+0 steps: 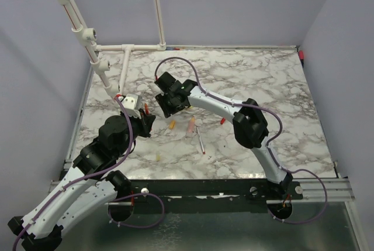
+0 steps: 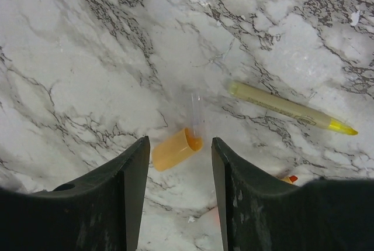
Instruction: Insert the pens into the pen caps
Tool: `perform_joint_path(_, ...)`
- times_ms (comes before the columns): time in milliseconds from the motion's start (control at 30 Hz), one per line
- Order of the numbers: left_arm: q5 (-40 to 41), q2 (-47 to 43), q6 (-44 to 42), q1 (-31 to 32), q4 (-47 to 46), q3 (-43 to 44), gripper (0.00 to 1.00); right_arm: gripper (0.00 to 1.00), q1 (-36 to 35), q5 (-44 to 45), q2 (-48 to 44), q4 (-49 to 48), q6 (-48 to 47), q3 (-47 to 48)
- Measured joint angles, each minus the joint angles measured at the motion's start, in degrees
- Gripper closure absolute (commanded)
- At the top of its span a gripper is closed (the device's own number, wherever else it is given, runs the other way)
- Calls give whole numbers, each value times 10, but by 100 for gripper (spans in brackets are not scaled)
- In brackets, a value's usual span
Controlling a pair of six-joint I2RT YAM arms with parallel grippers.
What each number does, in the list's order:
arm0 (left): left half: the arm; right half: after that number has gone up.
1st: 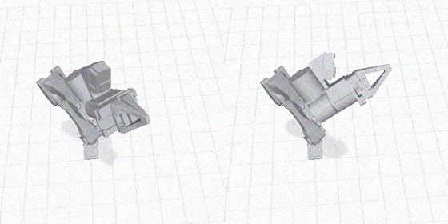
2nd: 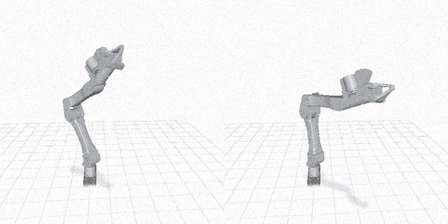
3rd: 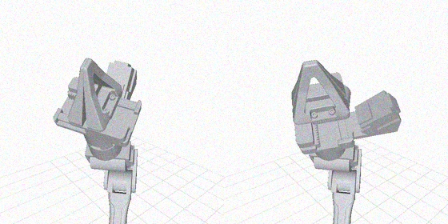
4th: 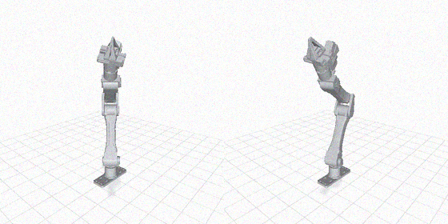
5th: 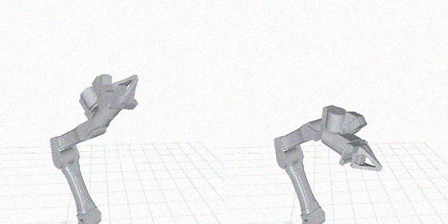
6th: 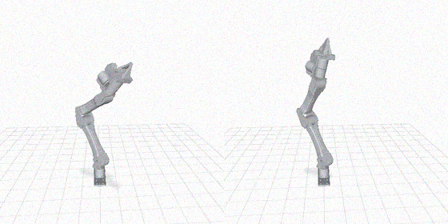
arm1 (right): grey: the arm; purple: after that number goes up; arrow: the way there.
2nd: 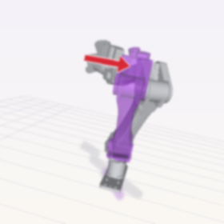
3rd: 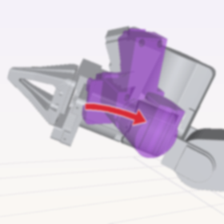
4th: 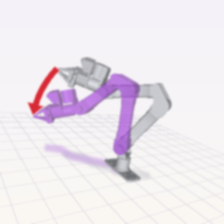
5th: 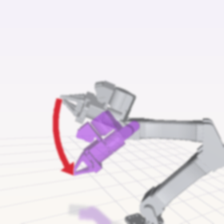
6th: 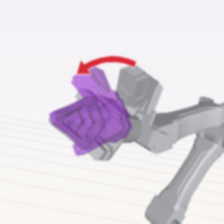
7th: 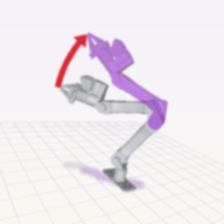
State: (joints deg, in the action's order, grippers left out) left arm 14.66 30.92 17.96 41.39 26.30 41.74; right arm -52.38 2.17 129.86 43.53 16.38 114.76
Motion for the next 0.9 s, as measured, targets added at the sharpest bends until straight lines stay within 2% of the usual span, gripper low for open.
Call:
perform_joint_path(100, 0, 0, 0, 0, 0, 0, 100, 54, -2, 7, 15, 0, 0, 6)
perform_joint_path(600, 2, 0, 0, 0, 0, 0, 100, 56, -4, 33, 79, 3, -1, 44)
perform_joint_path(900, 2, 0, 0, 0, 0, 0, 100, 71, -5, 47, 90, 2, -6, 51)
